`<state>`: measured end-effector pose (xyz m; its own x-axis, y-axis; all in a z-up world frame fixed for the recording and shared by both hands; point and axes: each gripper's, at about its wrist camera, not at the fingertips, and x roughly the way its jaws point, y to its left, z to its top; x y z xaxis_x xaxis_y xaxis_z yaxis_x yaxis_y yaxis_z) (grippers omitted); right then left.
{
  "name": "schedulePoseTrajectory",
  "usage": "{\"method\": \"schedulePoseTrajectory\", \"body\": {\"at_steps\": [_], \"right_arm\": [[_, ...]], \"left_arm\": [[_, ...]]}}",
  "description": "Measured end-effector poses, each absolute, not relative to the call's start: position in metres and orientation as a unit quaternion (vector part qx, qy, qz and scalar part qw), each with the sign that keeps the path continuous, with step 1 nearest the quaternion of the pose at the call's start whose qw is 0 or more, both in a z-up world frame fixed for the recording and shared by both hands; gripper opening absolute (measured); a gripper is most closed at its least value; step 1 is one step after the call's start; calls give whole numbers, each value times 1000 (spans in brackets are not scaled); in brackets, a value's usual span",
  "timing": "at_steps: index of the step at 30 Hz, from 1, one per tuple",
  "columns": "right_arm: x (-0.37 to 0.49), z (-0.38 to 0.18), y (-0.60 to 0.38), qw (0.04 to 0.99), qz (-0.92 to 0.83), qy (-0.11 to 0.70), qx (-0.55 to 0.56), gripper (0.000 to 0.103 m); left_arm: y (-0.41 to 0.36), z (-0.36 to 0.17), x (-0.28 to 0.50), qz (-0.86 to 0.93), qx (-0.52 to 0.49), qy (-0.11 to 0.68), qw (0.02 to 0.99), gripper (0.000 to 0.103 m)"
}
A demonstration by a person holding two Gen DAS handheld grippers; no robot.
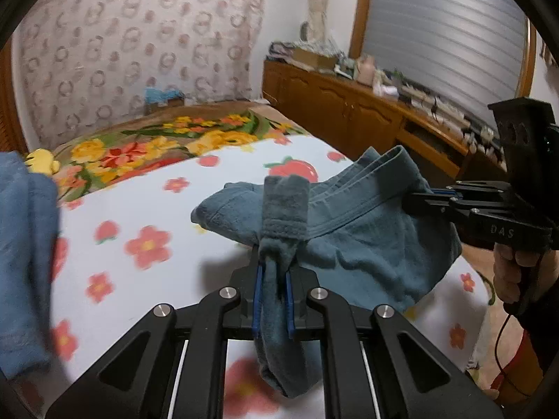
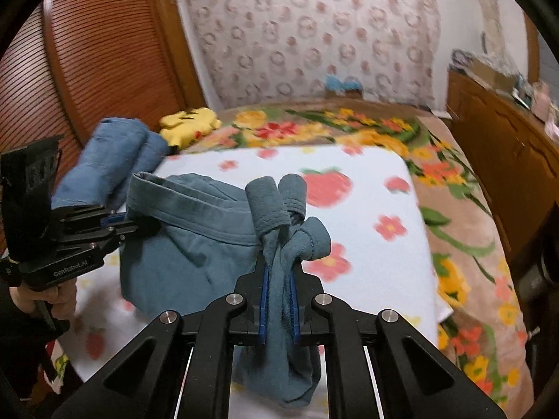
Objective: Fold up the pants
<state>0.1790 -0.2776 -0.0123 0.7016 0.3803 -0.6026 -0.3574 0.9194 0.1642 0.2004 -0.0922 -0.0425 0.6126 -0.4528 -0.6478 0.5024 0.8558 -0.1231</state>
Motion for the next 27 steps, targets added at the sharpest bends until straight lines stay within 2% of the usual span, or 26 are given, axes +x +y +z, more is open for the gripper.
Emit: {"method": "schedulePoseTrajectory", "body": {"at_steps": [8,16,17,19,20,22,24,27], "right_arm": [[142,-11,-233,908,263,325,18,10],[129,-47,-219,888,286,360,11,10],[130,-56,-218,887,276,369,4,11],[135,-65,-220,887,258,383,-1,22],[136,-67,-224,889,249,384,-1,22],[135,-66,-233,896,234,378,1,25],[130,-62,-236,900,227,373,10,33],[130,-56,-231,898,242,366,16,34]], "left_arm": [[-25,-31,148,-233,22,345,909,11],[7,-62,121,-200,16,383,902,12],[8,-69,124,-195,16,392,899,12],[12,-84,133,-184,7,415,891,13],[12,-86,134,-182,5,418,890,14],[15,-91,137,-177,3,420,890,19],[17,-91,139,-176,0,421,890,30],[19,-88,139,-175,3,414,893,44]]}}
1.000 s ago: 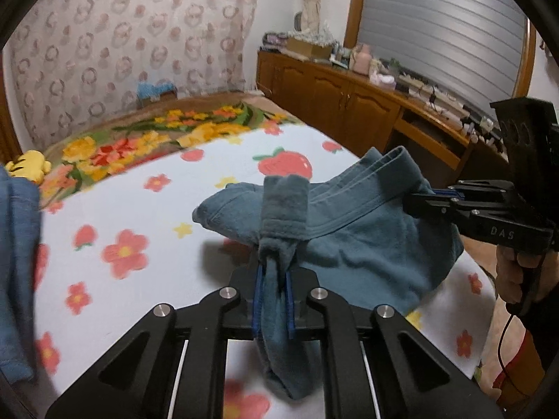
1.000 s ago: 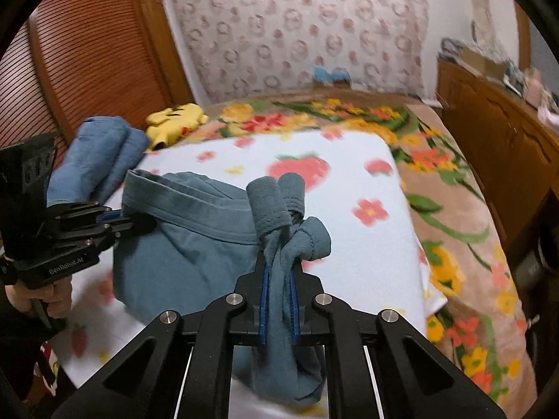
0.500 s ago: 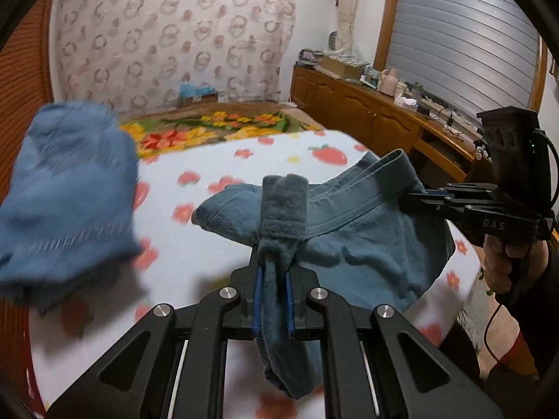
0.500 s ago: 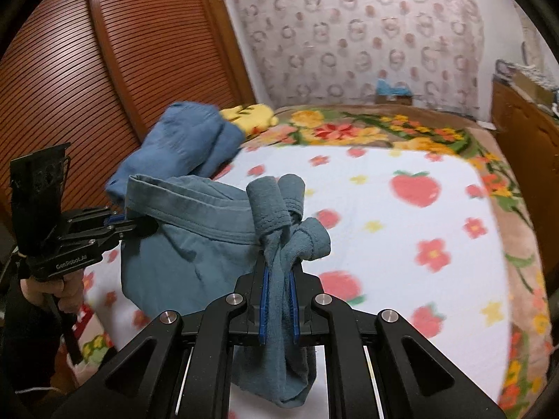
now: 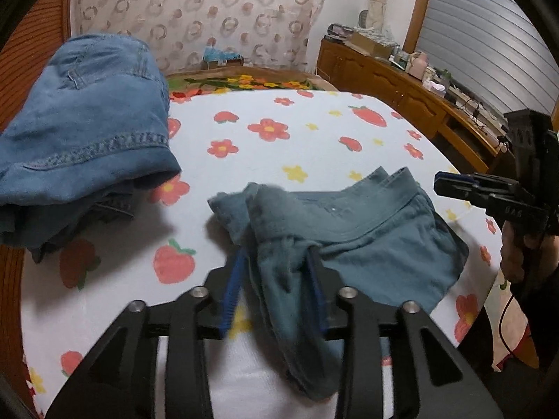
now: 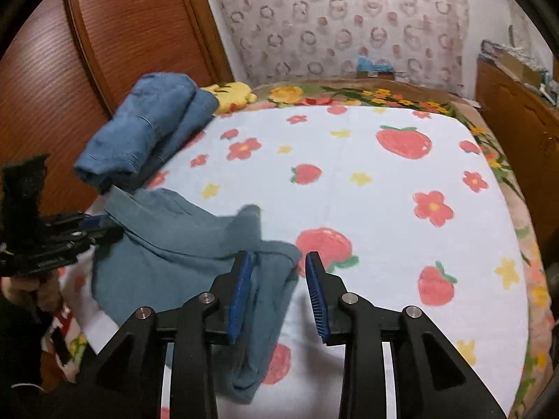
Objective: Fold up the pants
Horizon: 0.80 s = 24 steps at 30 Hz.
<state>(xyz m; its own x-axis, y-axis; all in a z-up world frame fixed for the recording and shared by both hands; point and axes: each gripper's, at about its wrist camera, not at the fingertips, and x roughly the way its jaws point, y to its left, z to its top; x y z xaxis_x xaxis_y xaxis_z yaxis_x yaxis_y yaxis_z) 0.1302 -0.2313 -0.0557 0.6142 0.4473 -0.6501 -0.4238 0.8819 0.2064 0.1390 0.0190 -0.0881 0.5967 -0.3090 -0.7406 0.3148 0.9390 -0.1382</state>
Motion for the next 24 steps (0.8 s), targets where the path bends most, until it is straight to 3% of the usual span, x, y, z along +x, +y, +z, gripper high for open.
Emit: {"method": "schedulePoseTrajectory", "body": {"at_steps": [10,11,12,13,14,15,19,24], "right_arm": [[163,-68,-198,886,265,379,-21,36],[166,-67,-197,886,266,379,-23,36],[170,-67,-196,886,268,377,-23,36],[172,-66,-195,886,272,374,-24,34],[171,-64,-196,886,278,369,-22,25],[171,-61,-197,886,289,363,-19,5],[159,-43,-208,905,297,304,10,5],[168,-44,-199,915,256,310,-11,5]], "left_arm": [[25,-84,156,-172,-8,398,901,46],[24,-85,158,-173,-7,399,900,45],[23,-88,162,-180,-8,401,898,36],[22,-91,164,-185,-7,404,896,29],[22,-92,165,-190,-6,406,894,17],[20,-92,165,-198,-5,407,892,13],[19,-70,150,-205,-4,353,913,12],[19,-67,170,-182,-7,351,918,13]]}}
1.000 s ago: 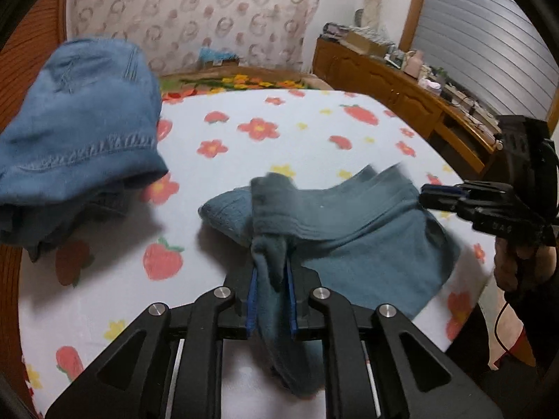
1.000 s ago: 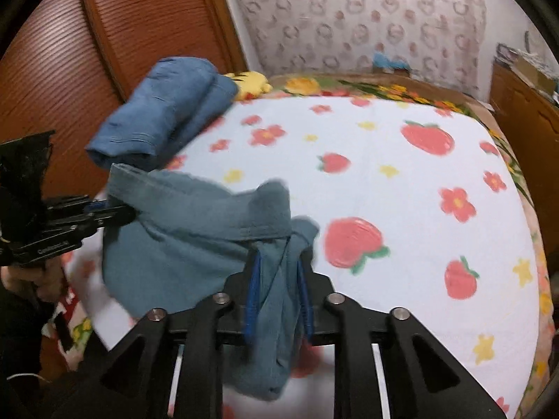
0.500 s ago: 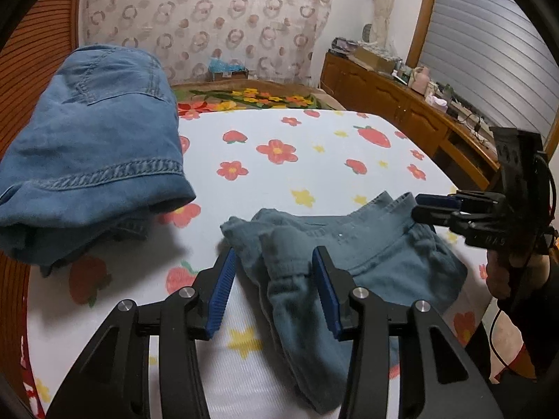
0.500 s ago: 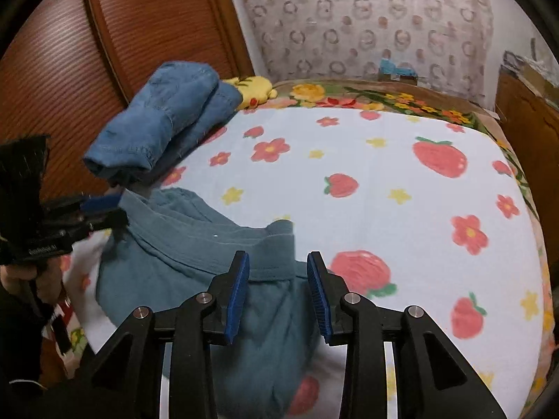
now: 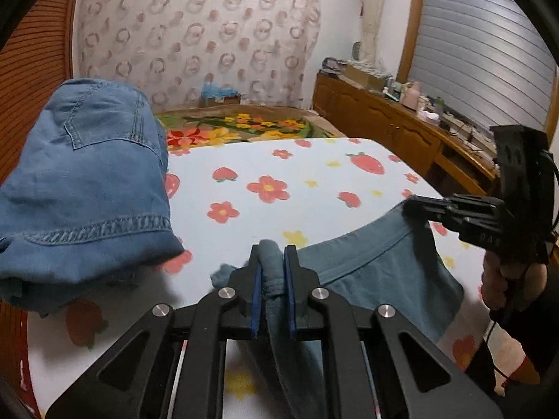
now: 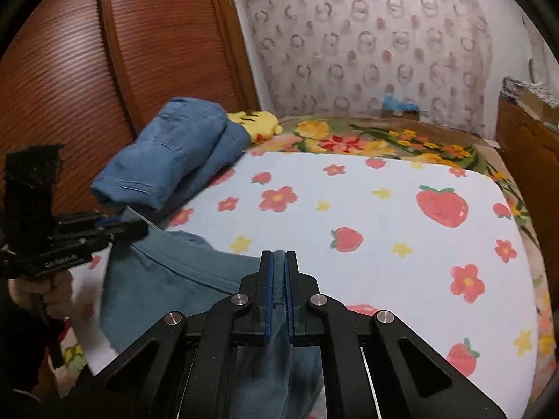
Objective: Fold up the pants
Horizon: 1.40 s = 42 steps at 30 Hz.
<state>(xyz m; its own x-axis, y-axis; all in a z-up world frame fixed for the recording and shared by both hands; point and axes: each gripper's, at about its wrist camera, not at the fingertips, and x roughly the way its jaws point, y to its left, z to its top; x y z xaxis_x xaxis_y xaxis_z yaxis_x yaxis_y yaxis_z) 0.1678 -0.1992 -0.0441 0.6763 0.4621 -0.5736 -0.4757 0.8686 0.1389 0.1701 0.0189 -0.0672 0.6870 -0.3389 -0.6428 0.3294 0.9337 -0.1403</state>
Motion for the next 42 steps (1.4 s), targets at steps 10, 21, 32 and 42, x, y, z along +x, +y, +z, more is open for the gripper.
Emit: {"method": "schedulePoseTrajectory", "body": {"at_steps": [10,21,32,42], "right_arm": [[188,-52,-187,902,220,370,-37,31],[144,-57,-208,892,237,383,-30,54],[146,-66,-204,889,220,400,-37,54],[158,-74,-191,889,219,401,-41,54]], "left_arm": [[22,-93,182,-157,7,391,907,38],[25,-96,150,-157,4,399,903,77],[22,-120,152,-137,17,422,896,78],[21,-119,155,-139,21,426,894,81]]}}
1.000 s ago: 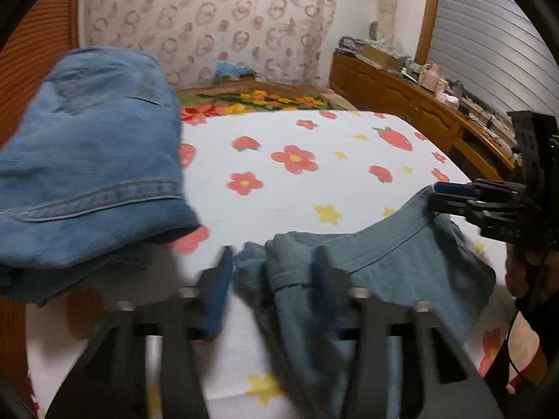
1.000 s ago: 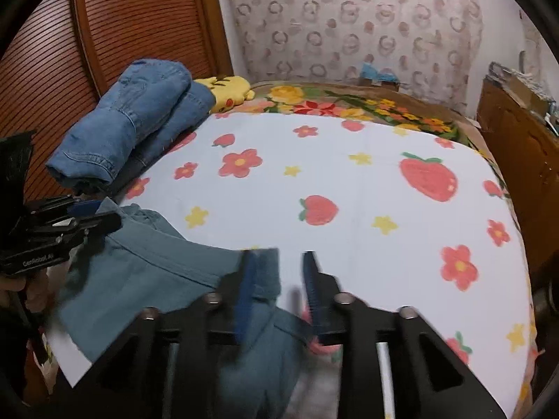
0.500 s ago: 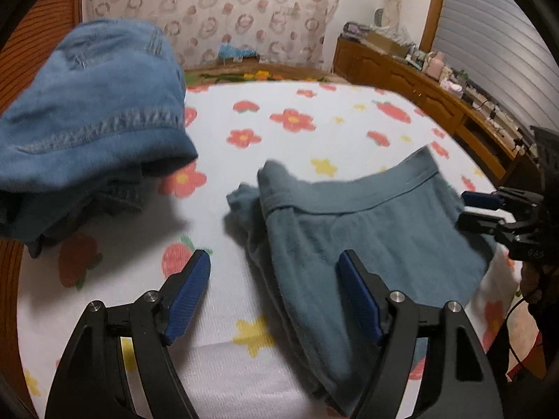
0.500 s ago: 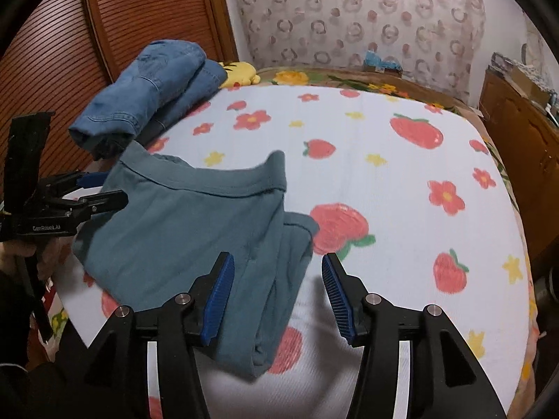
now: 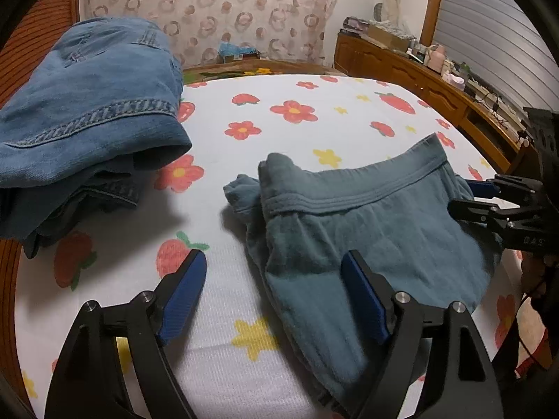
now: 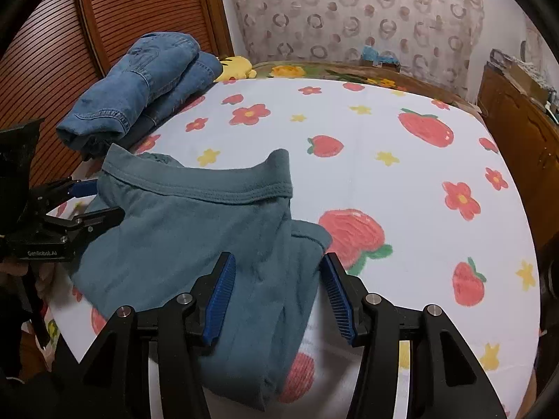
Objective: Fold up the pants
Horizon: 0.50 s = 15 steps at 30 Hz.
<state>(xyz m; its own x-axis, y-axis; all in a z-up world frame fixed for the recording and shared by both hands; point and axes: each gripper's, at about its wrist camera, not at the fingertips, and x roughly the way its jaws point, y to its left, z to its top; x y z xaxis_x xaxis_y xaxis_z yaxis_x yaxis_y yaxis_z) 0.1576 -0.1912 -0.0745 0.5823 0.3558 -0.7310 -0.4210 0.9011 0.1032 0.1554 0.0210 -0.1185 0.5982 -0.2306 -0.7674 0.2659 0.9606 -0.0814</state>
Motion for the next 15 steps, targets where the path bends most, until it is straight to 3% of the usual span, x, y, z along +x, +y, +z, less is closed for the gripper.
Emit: {"method": "schedulePoseTrajectory", "body": {"at_steps": [3,5,11,15], "right_arm": [[161,-75,-193,887,224,403,-28,54],[163,-75,-195,884,231,406,-16,46],[170,-77,-198,877,244,414,14,36],[171,-78,-193,874,253,414,16,23]], "left_arm": [[21,-117,160,-143,14,436,888,81],[26,-115,163,-145,-7,438,887,80],[30,-114,170,-150,-25,441,884,68],[30,-113,173,-158,-35,443,882,60]]}}
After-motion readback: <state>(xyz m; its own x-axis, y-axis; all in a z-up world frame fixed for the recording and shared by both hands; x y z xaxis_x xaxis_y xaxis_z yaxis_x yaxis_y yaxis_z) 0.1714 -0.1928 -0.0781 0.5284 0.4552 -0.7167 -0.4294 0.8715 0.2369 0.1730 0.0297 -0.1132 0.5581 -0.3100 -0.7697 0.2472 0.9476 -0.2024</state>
